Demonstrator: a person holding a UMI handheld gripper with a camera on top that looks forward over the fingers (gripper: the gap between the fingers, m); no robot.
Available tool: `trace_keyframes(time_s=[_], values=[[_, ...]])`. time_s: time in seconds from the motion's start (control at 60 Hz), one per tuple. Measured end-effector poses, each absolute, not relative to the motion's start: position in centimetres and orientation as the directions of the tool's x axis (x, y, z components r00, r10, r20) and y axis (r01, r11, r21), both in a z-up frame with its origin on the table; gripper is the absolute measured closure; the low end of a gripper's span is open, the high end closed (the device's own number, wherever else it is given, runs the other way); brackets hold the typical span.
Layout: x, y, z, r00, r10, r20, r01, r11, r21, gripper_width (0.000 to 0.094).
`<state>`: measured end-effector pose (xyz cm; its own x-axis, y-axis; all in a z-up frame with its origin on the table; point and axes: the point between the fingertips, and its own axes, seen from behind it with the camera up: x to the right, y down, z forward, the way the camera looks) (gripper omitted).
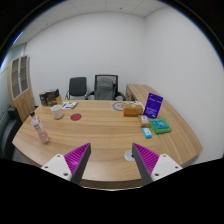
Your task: Pour water
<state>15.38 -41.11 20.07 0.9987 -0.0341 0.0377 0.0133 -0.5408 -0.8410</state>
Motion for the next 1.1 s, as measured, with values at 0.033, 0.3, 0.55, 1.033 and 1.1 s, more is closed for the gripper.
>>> trace_keyframes(time_s=[0.033,0.3,0.55,1.033,1.1], values=[[15.4,-41.1,19.9,0.999,-0.033,0.040,0.015,-0.543,-0.840,0.0080],[13.7,-41.8,16.5,0.999,-0.014,0.052,0.034,-0.581,-0.814,0.0082],[5.0,-42.9,12.9,0.997,0.069,0.045,0.078,-0.623,-0.778,0.0080],[-22.4,-33.8,9.7,0.989,0.149,0.003,0.082,-0.527,-0.846,0.0076],[-24.5,-31.6,9.4,0.990,0.142,0.012,0.082,-0.499,-0.863,0.0080]])
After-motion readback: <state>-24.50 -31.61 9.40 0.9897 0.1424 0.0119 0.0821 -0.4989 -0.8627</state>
